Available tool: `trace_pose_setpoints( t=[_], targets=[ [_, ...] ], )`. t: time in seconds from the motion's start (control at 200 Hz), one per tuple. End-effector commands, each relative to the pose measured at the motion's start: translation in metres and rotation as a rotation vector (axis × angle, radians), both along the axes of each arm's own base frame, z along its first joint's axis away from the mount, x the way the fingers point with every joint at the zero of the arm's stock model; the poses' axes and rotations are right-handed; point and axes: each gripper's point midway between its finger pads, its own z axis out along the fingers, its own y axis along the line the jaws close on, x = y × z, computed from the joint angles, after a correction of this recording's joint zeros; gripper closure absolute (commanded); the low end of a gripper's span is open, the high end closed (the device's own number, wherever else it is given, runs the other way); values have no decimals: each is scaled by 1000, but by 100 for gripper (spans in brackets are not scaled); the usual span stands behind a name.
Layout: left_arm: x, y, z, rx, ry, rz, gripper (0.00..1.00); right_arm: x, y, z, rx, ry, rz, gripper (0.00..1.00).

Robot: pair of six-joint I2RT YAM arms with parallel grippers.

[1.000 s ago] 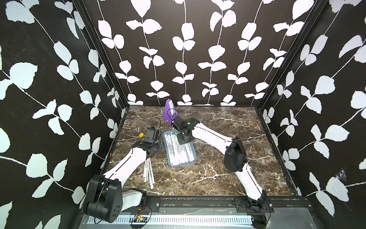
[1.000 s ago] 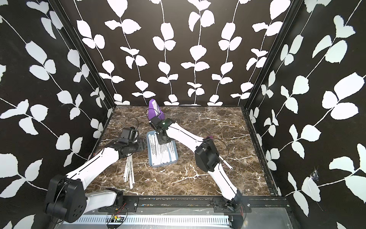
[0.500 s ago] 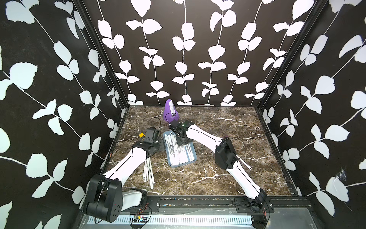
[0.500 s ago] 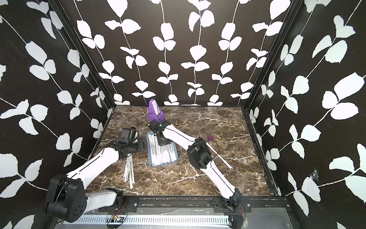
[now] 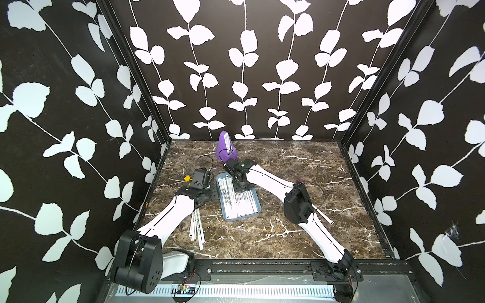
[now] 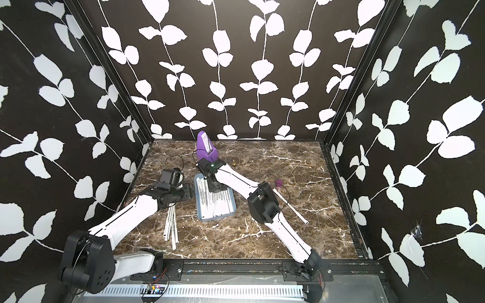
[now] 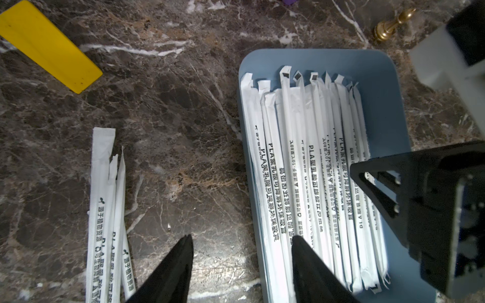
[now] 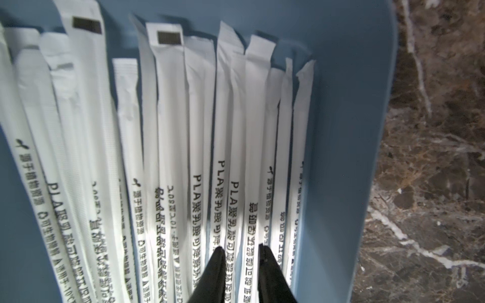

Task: Put the straws into the storage box
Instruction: Place the straw in the storage box, then pick up the straw from the center of the board.

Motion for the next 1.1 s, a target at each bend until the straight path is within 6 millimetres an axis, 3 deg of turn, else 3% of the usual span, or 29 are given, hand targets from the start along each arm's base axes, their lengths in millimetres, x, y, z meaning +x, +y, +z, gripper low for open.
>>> trace_pose_setpoints(
  t=[0.0, 0.08, 0.2, 0.295, 0.445, 0.505, 0.645, 0.805, 1.095],
  targets=[
    [5, 2, 8, 26, -17, -14, 38, 5, -16, 64, 75, -37, -22, 73],
    [7, 4, 14, 53, -33, -37, 38, 3, -42, 91, 99, -60, -19, 71],
    [4, 4, 25, 97, -13, -83, 36, -17, -88, 91, 173, -8, 50, 64],
    [-2, -4, 33, 104, -8, -138, 33, -34, -144, 85, 151, 24, 44, 61],
    [-6, -42, 46, 65, -62, -241, 30, -51, -237, 77, 87, 38, -87, 56],
    [-7, -62, 49, 43, -72, -271, 30, -56, -264, 70, 64, 68, -142, 54],
    [-10, -105, 43, -56, -84, -302, 30, -85, -328, 29, -57, 202, -290, 46],
    [-12, -131, 32, -107, -54, -333, 30, -93, -354, -1, -47, 247, -402, 43],
    [-10, -125, 27, -46, -59, -348, 30, -84, -365, -35, -95, 283, -432, 42]
  ],
)
